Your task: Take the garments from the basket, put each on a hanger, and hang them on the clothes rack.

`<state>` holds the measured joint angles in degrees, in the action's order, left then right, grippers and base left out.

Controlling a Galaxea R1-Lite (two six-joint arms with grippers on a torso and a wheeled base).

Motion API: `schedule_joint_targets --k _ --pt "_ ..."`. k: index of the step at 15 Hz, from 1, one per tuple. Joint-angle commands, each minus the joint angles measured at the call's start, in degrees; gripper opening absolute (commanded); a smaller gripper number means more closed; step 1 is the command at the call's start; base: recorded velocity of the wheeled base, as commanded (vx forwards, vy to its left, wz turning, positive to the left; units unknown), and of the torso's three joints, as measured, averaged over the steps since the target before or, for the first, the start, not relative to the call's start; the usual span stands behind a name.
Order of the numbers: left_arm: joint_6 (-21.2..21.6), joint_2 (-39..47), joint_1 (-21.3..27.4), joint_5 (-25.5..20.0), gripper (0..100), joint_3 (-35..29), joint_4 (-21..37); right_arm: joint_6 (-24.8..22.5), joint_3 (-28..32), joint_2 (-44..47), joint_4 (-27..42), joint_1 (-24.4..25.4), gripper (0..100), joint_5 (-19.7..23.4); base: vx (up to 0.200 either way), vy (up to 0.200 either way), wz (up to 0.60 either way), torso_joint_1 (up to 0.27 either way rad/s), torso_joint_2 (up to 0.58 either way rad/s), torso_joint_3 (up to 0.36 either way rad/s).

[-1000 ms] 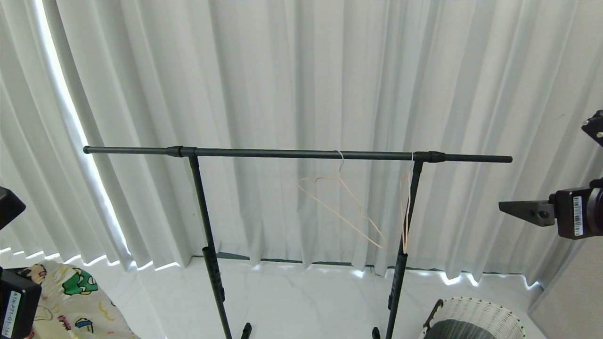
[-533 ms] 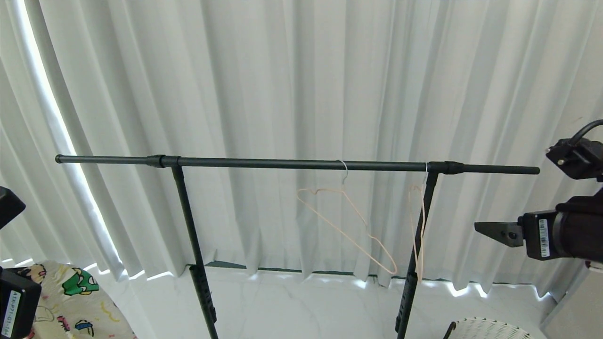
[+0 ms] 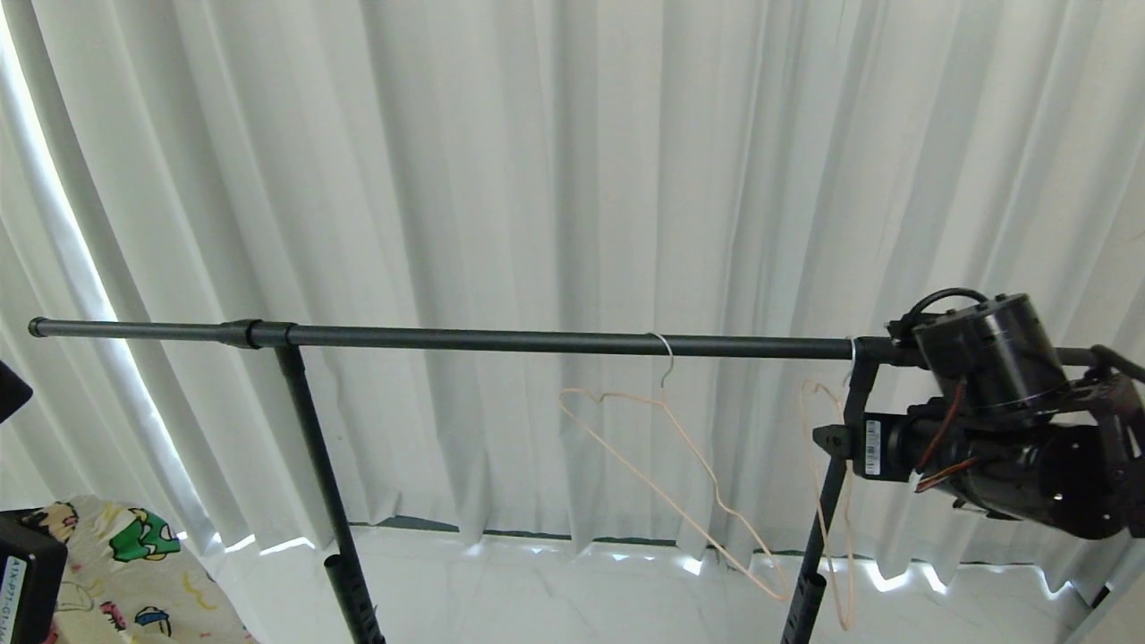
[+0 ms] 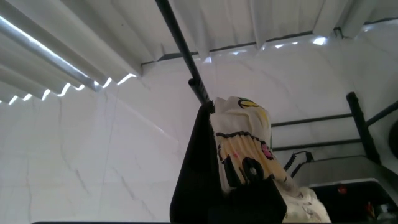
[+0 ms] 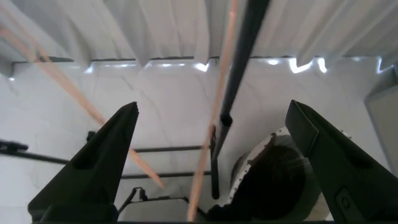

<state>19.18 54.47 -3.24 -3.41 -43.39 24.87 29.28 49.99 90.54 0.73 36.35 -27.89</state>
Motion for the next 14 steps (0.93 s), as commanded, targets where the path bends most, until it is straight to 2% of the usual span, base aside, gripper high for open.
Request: schedule_joint_targets --k 1,6,10,12,14 --pt "0.0 -0.8 0.0 0.0 0 0.3 0.0 2.2 -0.1 5.3 0.0 2.5 100 -1.7 0.0 0.0 0.0 0.0 0.0 0.0" --pt "0.1 -1.7 0.1 0.0 0 1.8 0.0 3.9 -1.0 4.8 1.5 1.7 100 -2.1 0.0 0.0 0.0 0.0 0.0 0.0" --pt "-0.1 -2.3 0.0 0.0 0 1.8 0.0 13.3 -1.7 6.1 4.6 1.7 100 -2.0 0.0 0.0 0.0 0.0 0.0 0.0" --pt "-0.1 -2.3 0.0 0.0 0 1.8 0.0 14.0 -4.0 7.2 4.8 1.7 100 -2.2 0.0 0.0 0.0 0.0 0.0 0.0" --pt "-0.1 -2.5 0.0 0.0 0 1.6 -0.1 14.0 -5.4 9.0 2.2 1.6 100 -2.2 0.0 0.0 0.0 0.0 0.0 0.0"
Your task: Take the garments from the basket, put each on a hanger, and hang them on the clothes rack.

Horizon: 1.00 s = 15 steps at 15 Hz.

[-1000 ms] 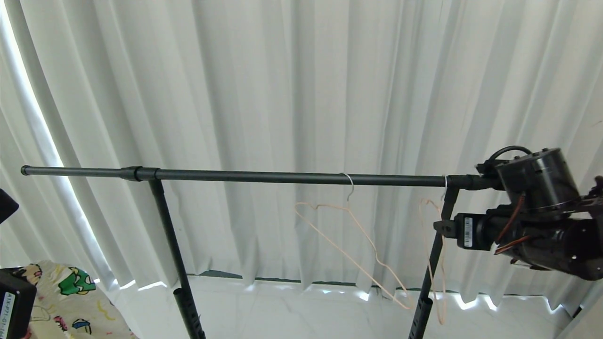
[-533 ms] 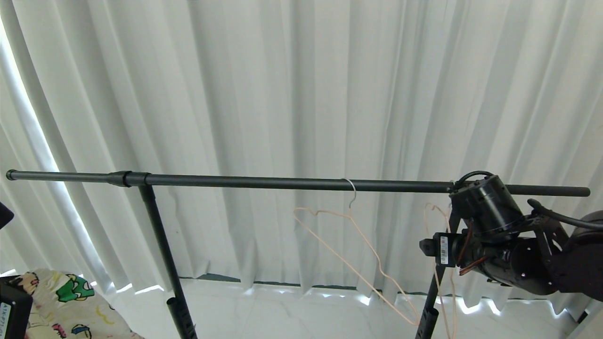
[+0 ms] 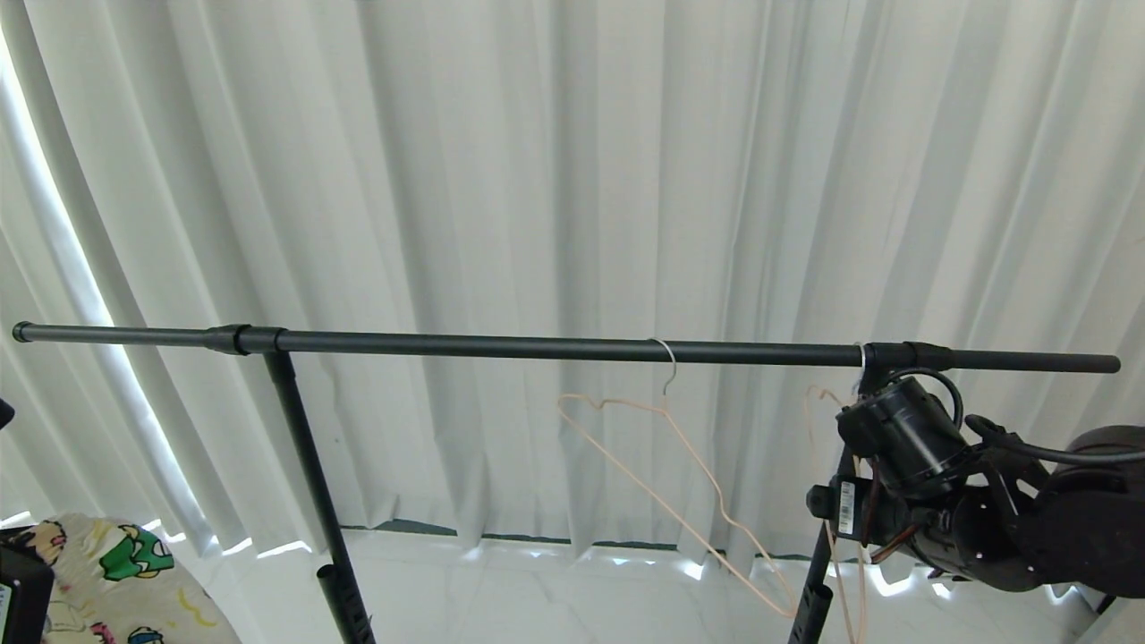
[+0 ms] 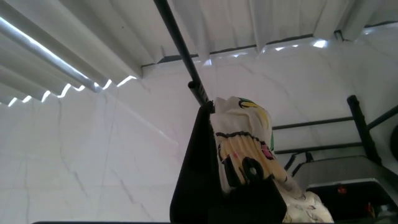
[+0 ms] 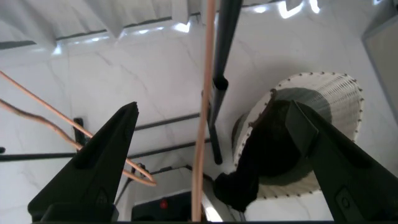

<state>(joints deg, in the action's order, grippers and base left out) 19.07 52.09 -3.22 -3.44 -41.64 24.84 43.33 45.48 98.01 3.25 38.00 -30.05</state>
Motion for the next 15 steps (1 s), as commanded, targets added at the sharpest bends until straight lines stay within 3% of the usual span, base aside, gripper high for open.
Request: schedule_joint_targets --k 1,8,9,15 --pt "0.0 -0.3 0.0 0.0 0 0.1 -0.8 0.0 -1.2 2.1 -2.4 -0.5 100 0.1 0.0 0.0 0.0 0.0 0.0 0.0" --pt "0.1 -0.1 0.0 0.0 0 0.2 -1.4 -0.4 -1.0 5.3 -7.6 -1.4 100 0.5 0.0 0.0 0.0 0.0 0.0 0.0" --pt "0.1 -0.1 0.0 0.0 0 0.2 -1.4 -0.4 -1.0 5.3 -7.6 -1.4 0 0.5 0.0 0.0 0.0 0.0 0.0 0.0" --pt "0.2 -0.1 0.0 0.0 0 0.2 -1.4 -2.3 -1.0 5.1 -7.8 -1.9 0 1.3 0.0 0.0 0.0 0.0 0.0 0.0"
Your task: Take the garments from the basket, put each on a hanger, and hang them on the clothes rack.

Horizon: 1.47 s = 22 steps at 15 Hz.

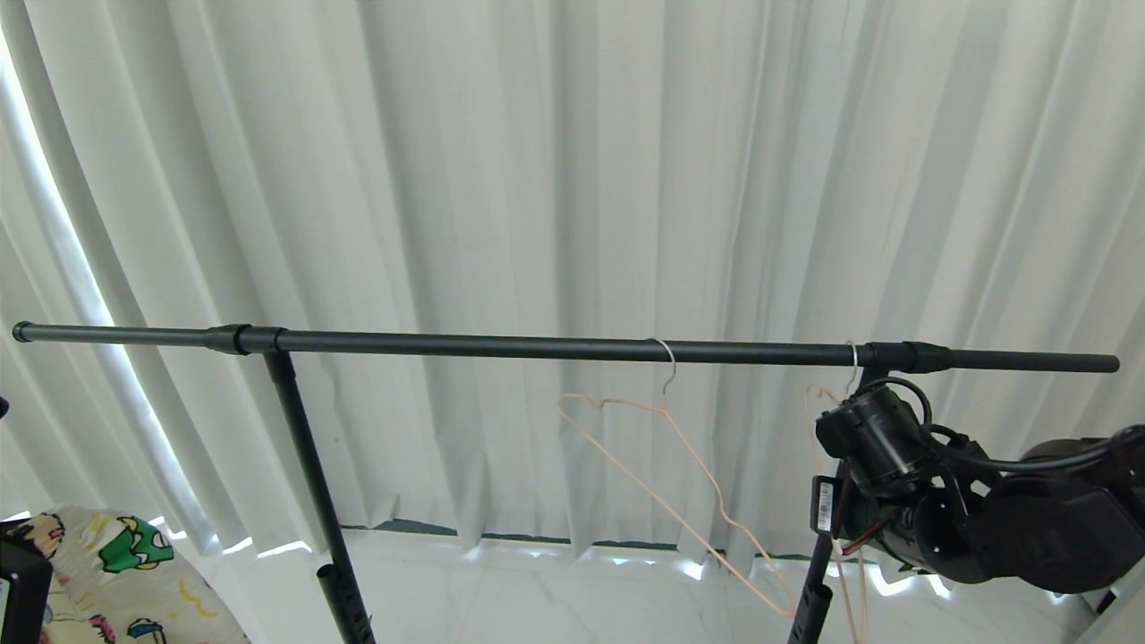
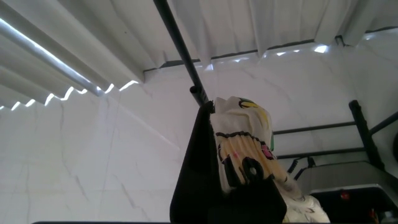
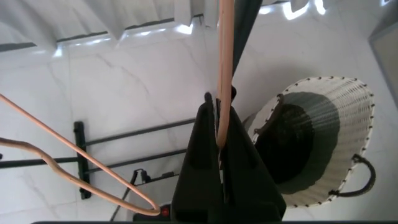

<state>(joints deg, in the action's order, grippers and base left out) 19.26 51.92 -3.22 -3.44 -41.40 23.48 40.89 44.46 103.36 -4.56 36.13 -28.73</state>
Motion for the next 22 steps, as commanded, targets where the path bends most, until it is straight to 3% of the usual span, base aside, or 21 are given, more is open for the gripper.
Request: schedule_joint_targets --k 1,7,9,11,15,18,22 --pt "0.0 0.0 0.0 0.0 0 0.0 0.0 -0.3 0.0 -0.4 0.0 0.0 0 0.0 0.0 0.0 0.0 0.0 0.0 0.0" --pt "-0.1 -0.2 0.0 0.0 0 0.0 0.0 -4.1 0.0 -7.4 -0.1 0.0 0 4.7 0.0 0.0 0.0 0.0 0.0 0.0" --pt "-0.1 -0.1 0.0 0.0 0 0.6 0.0 -7.8 -0.3 -12.0 -0.1 -0.1 0 8.6 0.0 0.0 0.0 0.0 0.0 0.0" --pt "0.0 -0.4 0.0 0.0 0 1.2 0.0 -12.2 -1.4 -14.5 -0.4 -1.2 0 9.7 0.0 0.0 0.0 0.0 0.0 0.0" --pt "0.0 -1.6 0.0 0.0 0 1.7 0.0 -19.2 -8.4 -18.2 -11.1 -2.6 0 12.5 0.0 0.0 0.0 0.0 0.0 0.0" --pt "0.2 -1.8 0.0 0.0 0 1.6 0.0 -27.3 -16.3 -20.7 -20.4 -2.6 0 16.3 0.0 0.0 0.0 0.0 0.0 0.0" --pt "0.3 -1.8 0.0 0.0 0 2.0 0.0 -28.0 -19.4 -24.2 -23.0 -2.6 0 16.3 0.0 0.0 0.0 0.0 0.0 0.0"
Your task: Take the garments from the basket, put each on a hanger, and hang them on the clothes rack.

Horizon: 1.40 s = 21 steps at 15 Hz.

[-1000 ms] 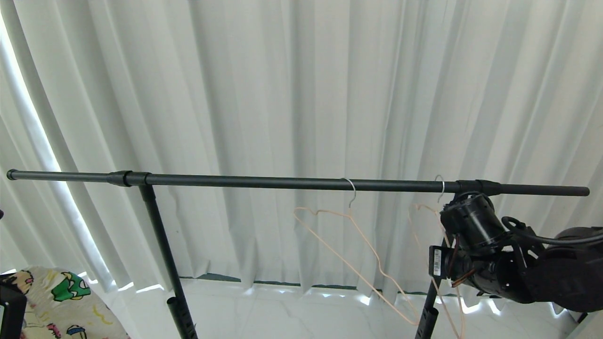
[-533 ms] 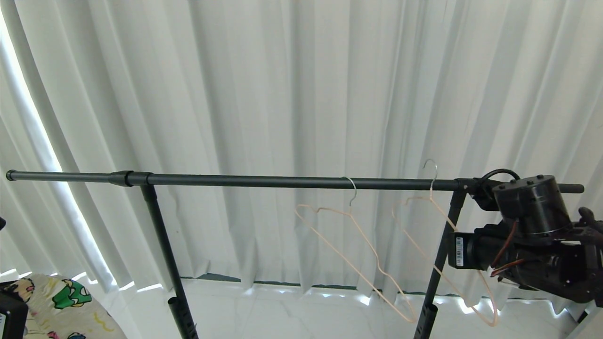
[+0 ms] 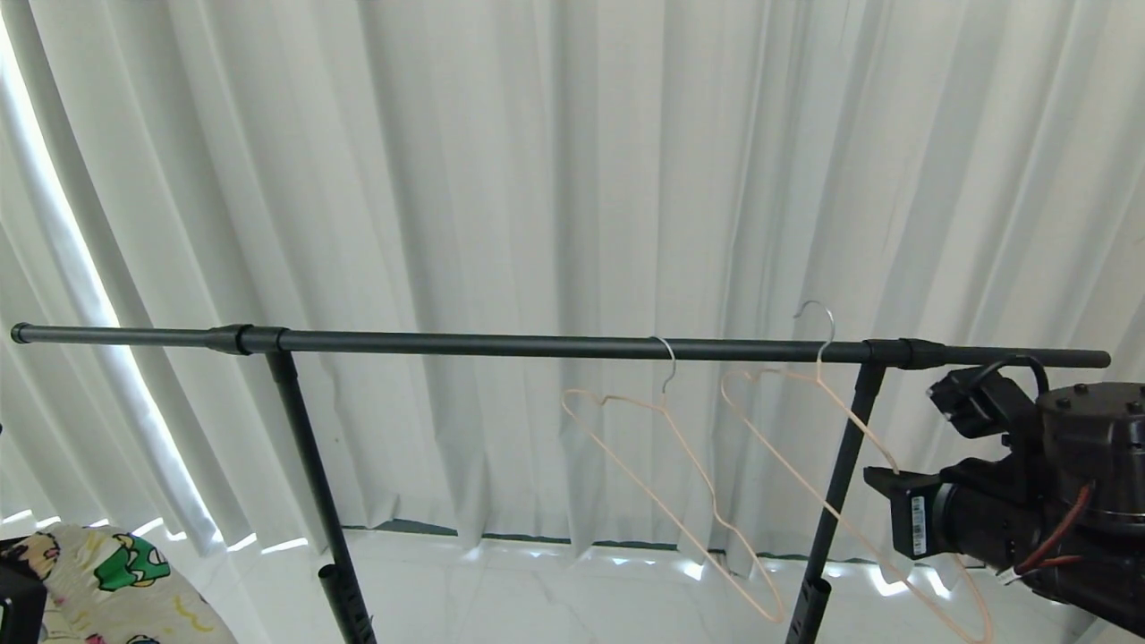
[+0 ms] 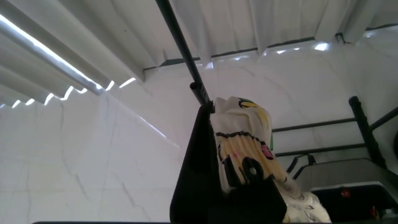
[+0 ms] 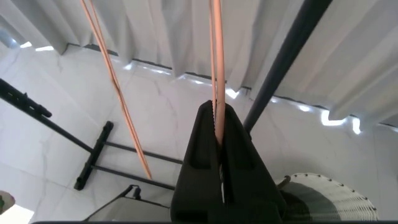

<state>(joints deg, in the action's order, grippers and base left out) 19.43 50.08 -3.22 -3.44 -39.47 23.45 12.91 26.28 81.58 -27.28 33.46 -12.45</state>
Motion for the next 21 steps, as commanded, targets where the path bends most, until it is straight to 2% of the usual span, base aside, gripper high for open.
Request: schedule_joint_targets --k 1,5,10,21 --pt "0.1 0.0 0.0 0.0 0 0.3 0.0 -0.3 -2.4 -4.1 -0.2 0.0 0 0.1 0.0 0.0 0.0 0.0 0.0 0.0" --pt "0.0 -0.1 0.0 0.1 0 0.4 0.0 -4.3 -6.7 -11.6 -0.1 -0.4 0 1.1 0.0 0.0 0.0 0.0 0.0 0.0" --pt "0.0 -0.1 0.0 0.1 0 0.4 0.0 -5.9 -9.8 -14.4 0.1 -0.4 0 1.9 -0.2 0.0 0.0 0.007 0.0 0.0" --pt "0.0 -0.7 0.1 0.0 0 0.7 -0.1 -6.6 -10.6 -14.2 1.0 -0.4 0 1.9 -0.2 0.0 0.0 0.002 0.0 0.003"
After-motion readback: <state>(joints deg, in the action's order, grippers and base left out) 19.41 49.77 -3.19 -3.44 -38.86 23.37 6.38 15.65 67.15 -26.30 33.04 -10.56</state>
